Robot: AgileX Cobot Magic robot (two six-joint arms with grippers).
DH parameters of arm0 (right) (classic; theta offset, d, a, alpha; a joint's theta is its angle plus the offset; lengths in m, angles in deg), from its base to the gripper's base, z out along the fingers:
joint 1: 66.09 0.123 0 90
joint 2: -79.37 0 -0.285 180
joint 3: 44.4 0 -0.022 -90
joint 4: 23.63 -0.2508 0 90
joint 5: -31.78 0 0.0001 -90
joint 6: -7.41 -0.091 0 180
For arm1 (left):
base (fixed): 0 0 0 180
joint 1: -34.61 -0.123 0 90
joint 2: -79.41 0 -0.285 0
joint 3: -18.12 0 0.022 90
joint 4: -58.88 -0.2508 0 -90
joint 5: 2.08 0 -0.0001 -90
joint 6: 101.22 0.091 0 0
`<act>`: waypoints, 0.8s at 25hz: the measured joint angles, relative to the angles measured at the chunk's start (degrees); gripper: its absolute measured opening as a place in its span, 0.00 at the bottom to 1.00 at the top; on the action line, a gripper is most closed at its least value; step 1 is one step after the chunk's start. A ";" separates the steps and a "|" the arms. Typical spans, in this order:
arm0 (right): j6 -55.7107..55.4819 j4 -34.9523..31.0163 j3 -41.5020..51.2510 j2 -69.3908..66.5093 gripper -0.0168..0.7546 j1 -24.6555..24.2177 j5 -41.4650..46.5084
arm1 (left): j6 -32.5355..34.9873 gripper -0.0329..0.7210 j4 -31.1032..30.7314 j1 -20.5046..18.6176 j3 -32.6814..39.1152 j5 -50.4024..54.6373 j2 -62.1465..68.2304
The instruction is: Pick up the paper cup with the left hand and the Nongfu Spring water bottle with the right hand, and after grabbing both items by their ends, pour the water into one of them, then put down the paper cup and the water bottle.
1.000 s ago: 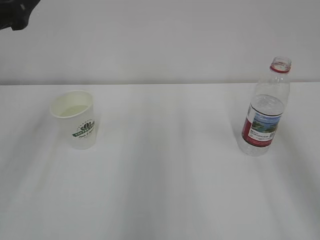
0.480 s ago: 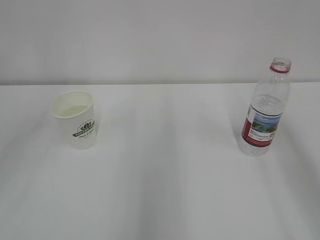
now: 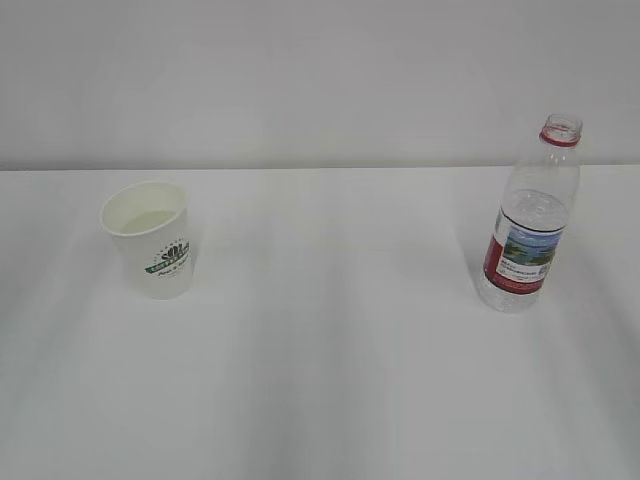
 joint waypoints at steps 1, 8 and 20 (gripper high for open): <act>0.00 0.00 0.00 1.08 0.78 0.00 0.94 | 0.00 0.75 0.00 0.00 0.00 1.61 -1.29; 0.00 1.11 -0.10 8.92 0.78 0.00 10.96 | 0.00 0.74 -1.10 0.00 -0.13 14.04 -10.11; 0.10 3.95 -0.22 22.89 0.78 0.00 26.51 | 0.00 0.73 -1.41 0.00 -0.27 33.09 -22.45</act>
